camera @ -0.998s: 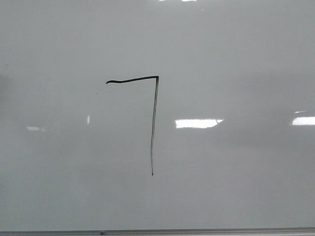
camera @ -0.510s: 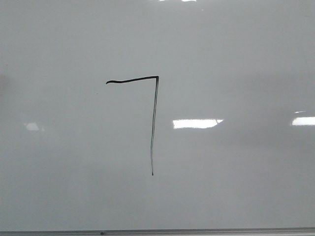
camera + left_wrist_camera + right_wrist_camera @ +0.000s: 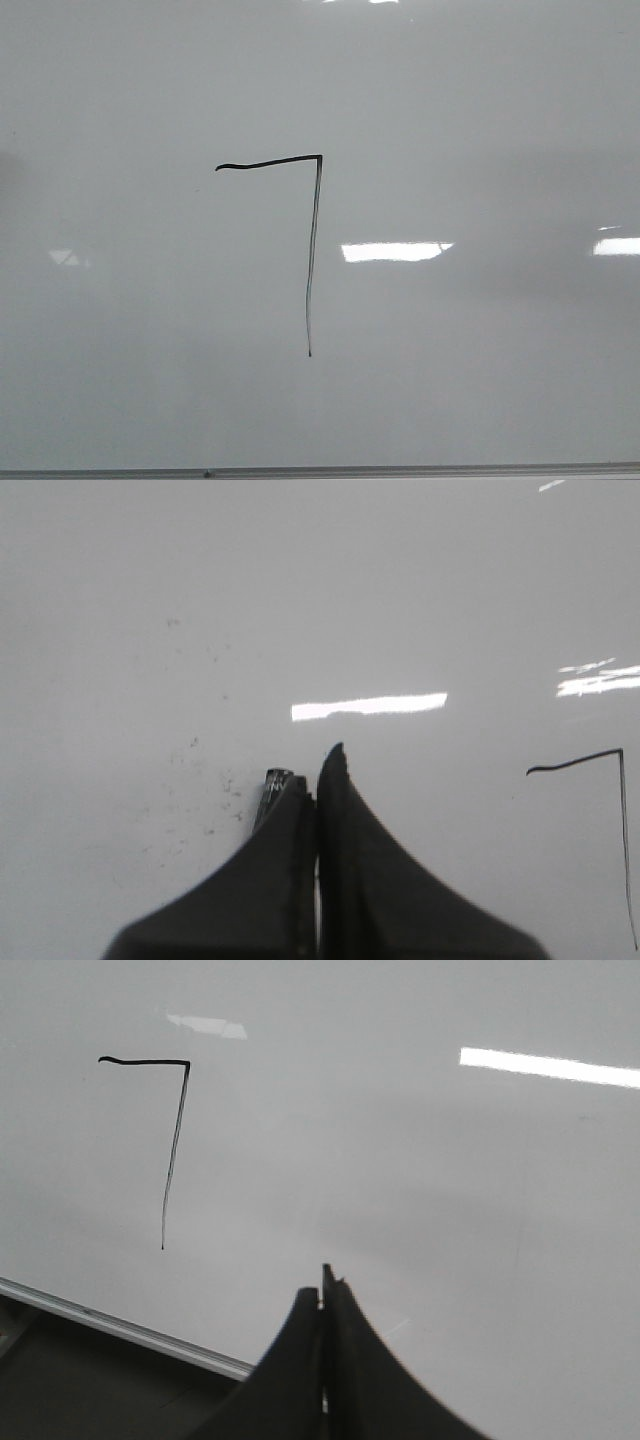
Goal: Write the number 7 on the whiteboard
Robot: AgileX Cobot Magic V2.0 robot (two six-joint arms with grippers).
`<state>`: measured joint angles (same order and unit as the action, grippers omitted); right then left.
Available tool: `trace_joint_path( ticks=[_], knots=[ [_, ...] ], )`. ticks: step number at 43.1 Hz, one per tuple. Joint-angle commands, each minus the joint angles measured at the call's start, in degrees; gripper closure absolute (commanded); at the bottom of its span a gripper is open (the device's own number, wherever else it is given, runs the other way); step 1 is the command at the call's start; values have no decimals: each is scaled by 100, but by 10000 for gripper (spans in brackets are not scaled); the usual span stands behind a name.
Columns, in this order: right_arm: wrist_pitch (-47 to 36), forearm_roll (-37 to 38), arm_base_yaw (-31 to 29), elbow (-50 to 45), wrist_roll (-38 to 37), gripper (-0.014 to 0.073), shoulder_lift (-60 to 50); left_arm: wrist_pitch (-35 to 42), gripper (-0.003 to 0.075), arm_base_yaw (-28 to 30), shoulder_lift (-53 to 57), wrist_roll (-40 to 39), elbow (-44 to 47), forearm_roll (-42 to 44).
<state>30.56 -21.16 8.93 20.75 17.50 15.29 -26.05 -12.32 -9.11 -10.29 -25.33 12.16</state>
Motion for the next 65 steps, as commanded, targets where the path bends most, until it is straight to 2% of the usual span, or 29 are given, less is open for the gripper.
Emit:
trace_joint_path(
  ticks=[1,22,29,35,43,52,60,65],
  knots=[
    [-422,-73,-30,150,-1,662,48,588,741,-46,-48,-32,-145,-5],
    [-422,-73,-30,150,-1,662,48,588,741,-46,-22,-32,-145,-85],
    [-422,-73,-30,150,-1,662,48,588,741,-9,192,1202,-145,-1009],
    [-422,-73,-30,150,-1,662,48,652,741,209,426,1271,-14,-1167],
    [-422,-73,-30,150,-1,662,48,721,741,826,879,1271,673,-1303],
    [-406,-73,-30,150,-1,662,48,2051,741,1186,1033,1271,1760,-1303],
    [-402,-73,-30,150,-1,662,48,2605,741,1255,1033,1271,2549,-1303],
    [-390,-73,-30,150,-1,662,48,2279,741,1255,1033,1271,2589,-1303]
  ],
)
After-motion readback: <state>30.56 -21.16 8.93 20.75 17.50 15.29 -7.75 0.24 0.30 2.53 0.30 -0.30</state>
